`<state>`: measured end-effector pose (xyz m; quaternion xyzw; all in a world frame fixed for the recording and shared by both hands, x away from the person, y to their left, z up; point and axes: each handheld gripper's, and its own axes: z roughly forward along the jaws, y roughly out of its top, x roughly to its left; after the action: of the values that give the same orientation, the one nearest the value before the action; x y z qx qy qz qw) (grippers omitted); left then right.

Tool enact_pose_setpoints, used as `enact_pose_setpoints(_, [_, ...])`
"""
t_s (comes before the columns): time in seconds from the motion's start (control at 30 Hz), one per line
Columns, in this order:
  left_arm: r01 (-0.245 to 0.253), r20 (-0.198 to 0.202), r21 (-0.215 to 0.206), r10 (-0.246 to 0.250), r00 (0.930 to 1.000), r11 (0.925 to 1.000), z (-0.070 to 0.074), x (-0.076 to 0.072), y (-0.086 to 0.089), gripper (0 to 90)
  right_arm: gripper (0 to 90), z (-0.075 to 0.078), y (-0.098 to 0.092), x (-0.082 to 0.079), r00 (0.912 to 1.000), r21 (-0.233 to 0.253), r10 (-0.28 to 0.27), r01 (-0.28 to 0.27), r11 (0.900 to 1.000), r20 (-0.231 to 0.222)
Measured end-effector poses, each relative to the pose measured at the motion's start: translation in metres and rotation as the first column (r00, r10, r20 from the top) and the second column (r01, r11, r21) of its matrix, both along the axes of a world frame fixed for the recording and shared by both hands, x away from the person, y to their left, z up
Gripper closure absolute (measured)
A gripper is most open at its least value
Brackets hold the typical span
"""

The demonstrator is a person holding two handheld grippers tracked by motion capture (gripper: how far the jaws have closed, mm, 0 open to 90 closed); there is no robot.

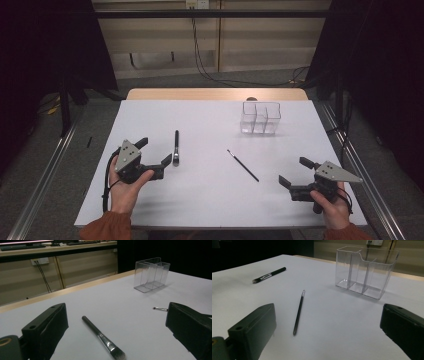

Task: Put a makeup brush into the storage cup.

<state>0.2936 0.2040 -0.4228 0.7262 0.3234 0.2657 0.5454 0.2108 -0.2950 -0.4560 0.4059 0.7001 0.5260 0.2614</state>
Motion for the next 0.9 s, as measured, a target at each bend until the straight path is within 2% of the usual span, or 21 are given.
enact_pose_setpoints(0.1, [-0.009, -0.006, 0.016, 0.009, 0.9999, 0.9998, 0.001, 0.004, -0.002, 4.0, 0.1, 0.0, -0.001, 0.0, 1.0, 0.004, -0.002, 0.002, 1.0, 0.001])
enact_pose_setpoints(0.23, [-0.004, -0.022, 0.006, 0.004, 0.9998, 1.0, 0.003, 0.009, -0.004, 3.9, 0.1, 0.0, 0.0, 0.0, 1.0, 0.002, 0.001, -0.001, 1.0, 0.004])
enact_pose_setpoints(0.4, [0.005, -0.019, 0.015, -0.005, 0.9998, 0.9999, 0.008, 0.018, -0.01, 3.9, 0.1, 0.0, 0.001, 0.001, 1.0, -0.001, 0.002, -0.002, 1.0, 0.002])
enact_pose_setpoints(0.47, [0.006, -0.015, -0.008, -0.007, 0.9999, 0.9999, 0.012, 0.021, -0.012, 3.4, 0.1, 0.0, 0.0, 0.0, 1.0, 0.001, -0.001, 0.001, 1.0, 0.003])
enact_pose_setpoints(0.57, [0.01, -0.007, 0.0, -0.01, 0.9999, 1.0, 0.013, 0.025, -0.015, 3.1, 0.1, 0.0, 0.0, 0.001, 1.0, 0.0, 0.004, -0.004, 1.0, 0.004])
enact_pose_setpoints(0.77, [0.0, -0.032, -0.023, -0.001, 0.9995, 0.9997, 0.011, 0.036, -0.018, 3.1, 0.1, 0.0, 0.001, 0.0, 1.0, 0.0, 0.003, -0.003, 1.0, 0.004])
enact_pose_setpoints(0.8, [-0.009, -0.05, -0.018, 0.008, 0.9987, 0.9998, 0.012, 0.039, -0.02, 3.2, 0.1, 0.0, 0.001, 0.0, 1.0, 0.001, 0.004, -0.005, 1.0, 0.004])
enact_pose_setpoints(0.9, [0.008, -0.047, -0.01, -0.009, 0.9988, 0.9999, 0.014, 0.042, -0.022, 3.2, 0.1, 0.0, 0.001, 0.001, 1.0, 0.0, 0.006, -0.006, 1.0, 0.003])
